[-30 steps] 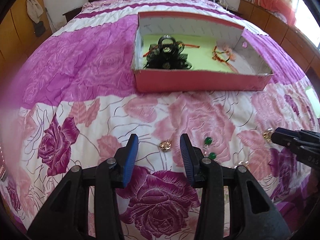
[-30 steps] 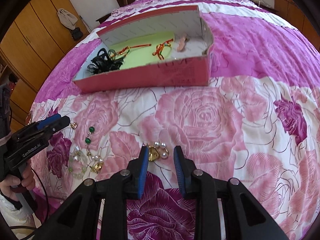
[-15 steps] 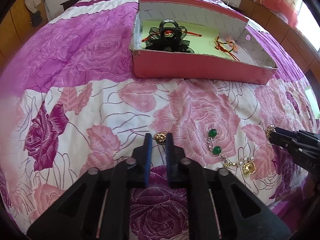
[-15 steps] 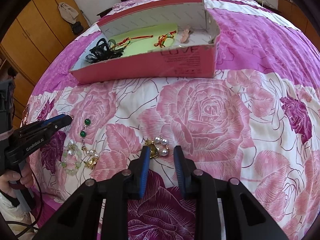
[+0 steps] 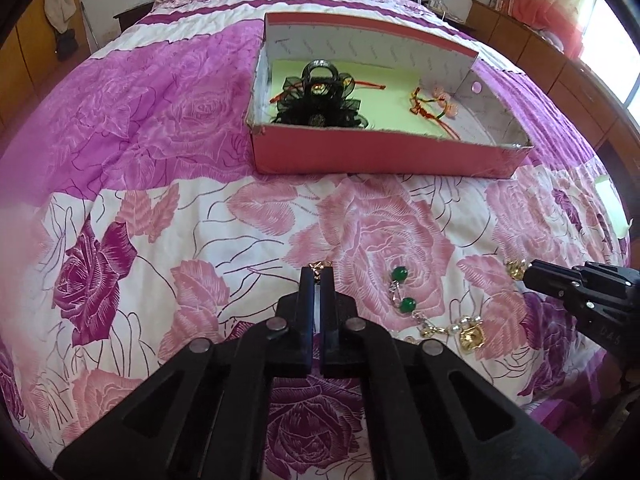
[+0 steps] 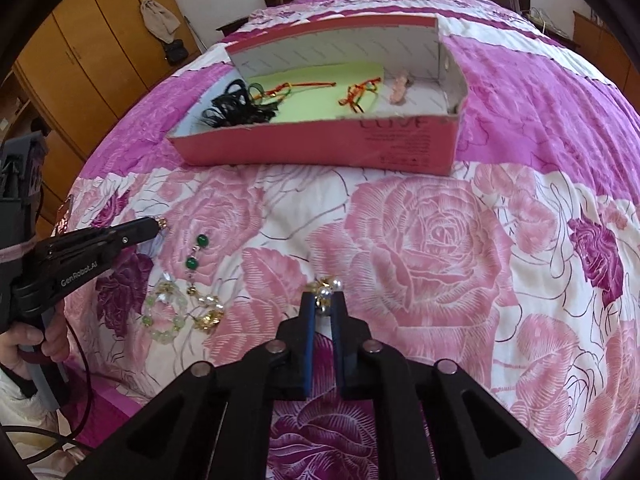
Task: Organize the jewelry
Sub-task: 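Lift both held earrings and carry them toward the box, then open both tools inside the box to drop the earrings, then withdraw both open tools from the box toward the remaining jewelry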
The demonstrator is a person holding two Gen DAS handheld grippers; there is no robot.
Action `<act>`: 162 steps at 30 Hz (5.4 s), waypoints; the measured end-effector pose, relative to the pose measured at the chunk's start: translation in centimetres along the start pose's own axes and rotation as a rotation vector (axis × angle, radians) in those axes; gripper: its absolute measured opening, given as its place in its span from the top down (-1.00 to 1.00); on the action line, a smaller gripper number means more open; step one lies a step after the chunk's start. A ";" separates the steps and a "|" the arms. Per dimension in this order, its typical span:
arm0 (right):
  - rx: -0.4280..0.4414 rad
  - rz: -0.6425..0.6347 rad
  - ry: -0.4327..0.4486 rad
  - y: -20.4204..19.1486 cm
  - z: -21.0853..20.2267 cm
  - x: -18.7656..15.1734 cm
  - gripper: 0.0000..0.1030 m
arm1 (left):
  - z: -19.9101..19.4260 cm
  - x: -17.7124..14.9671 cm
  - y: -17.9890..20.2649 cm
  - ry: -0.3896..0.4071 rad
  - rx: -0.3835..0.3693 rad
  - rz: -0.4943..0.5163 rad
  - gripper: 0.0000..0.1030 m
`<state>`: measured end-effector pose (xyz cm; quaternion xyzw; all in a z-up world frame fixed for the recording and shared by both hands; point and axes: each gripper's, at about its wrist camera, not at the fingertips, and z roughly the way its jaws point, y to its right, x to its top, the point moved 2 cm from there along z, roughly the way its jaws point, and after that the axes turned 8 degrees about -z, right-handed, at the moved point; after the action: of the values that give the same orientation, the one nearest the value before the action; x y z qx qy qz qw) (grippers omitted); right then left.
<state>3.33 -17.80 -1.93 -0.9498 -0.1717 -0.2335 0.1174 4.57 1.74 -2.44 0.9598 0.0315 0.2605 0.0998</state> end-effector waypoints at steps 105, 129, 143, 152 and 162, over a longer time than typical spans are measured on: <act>-0.156 0.106 0.339 4.5 4.9 11.6 0.47 | 4.8 8.9 4.2 0.260 -0.079 -0.012 0.67; -0.034 0.100 0.450 1.0 -3.8 8.7 0.38 | -3.3 7.1 3.3 0.370 -0.044 -0.004 0.61; -0.003 0.123 0.252 0.9 -2.8 4.5 0.38 | -2.8 4.1 3.0 0.184 -0.042 0.029 0.61; -0.017 0.111 0.181 0.8 -2.2 2.5 0.38 | -1.1 2.0 3.8 0.088 -0.062 0.070 0.61; -0.018 0.110 0.138 0.5 -2.1 1.2 0.38 | 0.9 0.1 4.8 -0.004 -0.089 0.112 0.61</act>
<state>3.67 -18.58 0.38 -0.9405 -0.1088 -0.2933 0.1329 5.18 -3.08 -2.15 0.9551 -0.0339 0.2650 0.1279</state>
